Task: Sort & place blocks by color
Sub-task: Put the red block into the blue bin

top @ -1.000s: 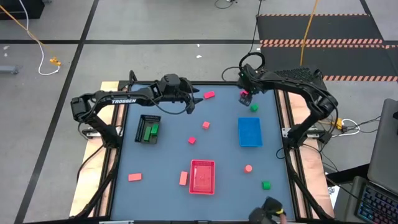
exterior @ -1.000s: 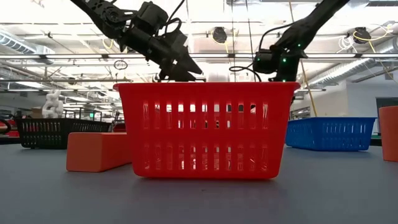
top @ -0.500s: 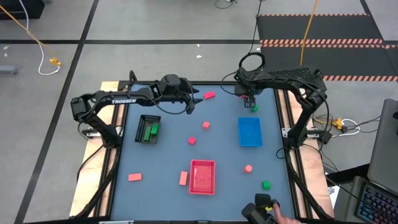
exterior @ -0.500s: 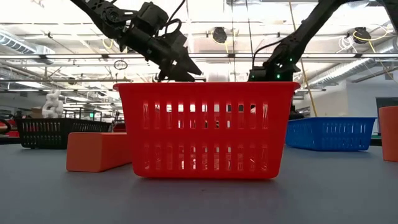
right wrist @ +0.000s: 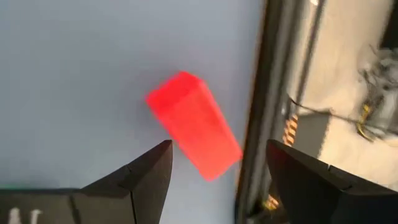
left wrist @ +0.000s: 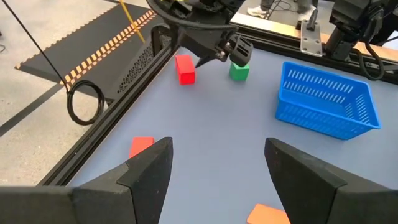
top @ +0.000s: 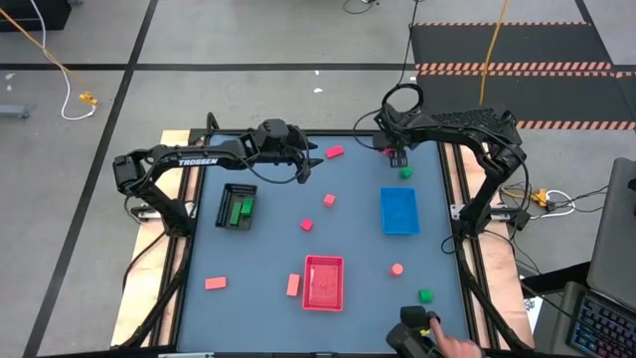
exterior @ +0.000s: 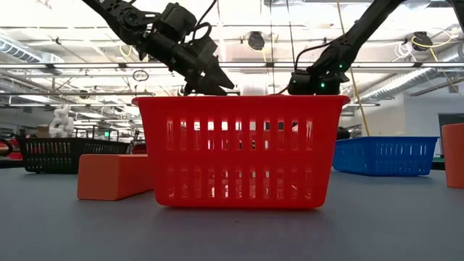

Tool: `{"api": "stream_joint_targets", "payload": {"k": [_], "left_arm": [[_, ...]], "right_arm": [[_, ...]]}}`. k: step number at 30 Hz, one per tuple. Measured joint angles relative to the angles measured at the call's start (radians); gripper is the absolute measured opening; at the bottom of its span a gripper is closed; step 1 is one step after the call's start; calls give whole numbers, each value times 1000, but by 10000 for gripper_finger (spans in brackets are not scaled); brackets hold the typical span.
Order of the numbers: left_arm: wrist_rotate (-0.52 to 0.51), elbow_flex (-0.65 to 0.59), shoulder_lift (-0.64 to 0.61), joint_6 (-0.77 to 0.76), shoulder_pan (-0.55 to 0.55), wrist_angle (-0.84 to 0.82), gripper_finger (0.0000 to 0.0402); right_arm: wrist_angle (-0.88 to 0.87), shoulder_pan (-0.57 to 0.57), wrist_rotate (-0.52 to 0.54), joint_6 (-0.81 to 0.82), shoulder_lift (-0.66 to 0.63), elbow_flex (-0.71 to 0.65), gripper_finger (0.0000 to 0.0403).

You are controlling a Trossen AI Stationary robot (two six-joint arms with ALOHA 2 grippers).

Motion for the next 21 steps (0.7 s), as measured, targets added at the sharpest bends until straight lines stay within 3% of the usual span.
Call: {"api": "stream_joint_targets", "payload": {"k": [12, 21], "left_arm": [[0, 0, 0, -1, 0, -9, 255], [0, 0, 0, -1, 0, -20, 255]], "right_arm": [[-19, 0, -25, 40, 78, 1, 240], [-88, 19, -29, 146, 58, -1, 121]]}}
